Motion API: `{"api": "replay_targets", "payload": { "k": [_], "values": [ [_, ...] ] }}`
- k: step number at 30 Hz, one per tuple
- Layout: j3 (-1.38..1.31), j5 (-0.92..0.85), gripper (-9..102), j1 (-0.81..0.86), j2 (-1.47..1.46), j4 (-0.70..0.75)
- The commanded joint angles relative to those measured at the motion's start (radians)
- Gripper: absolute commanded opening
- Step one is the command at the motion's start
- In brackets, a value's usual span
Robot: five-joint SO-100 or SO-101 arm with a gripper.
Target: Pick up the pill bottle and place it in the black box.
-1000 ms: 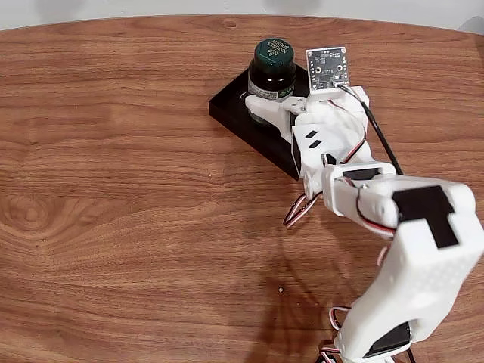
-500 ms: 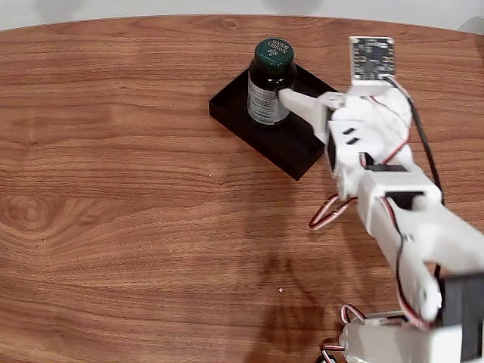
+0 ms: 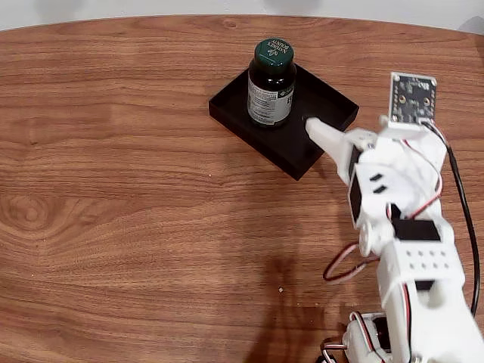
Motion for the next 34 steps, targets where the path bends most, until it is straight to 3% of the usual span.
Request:
{"api": "replay_targets", "payload": {
  "k": [1, 5, 23, 34],
  "values": [
    [0.049, 0.006, 33, -0.002, 0.167, 0.074],
    [0.169, 0.028, 31, 0.003, 0.296, 0.135],
    [0.184, 0.008, 19, 0.031, 0.752, 1.169],
    [0.184, -0.052, 5, 0.023, 0.765, 1.451]
  ]
}}
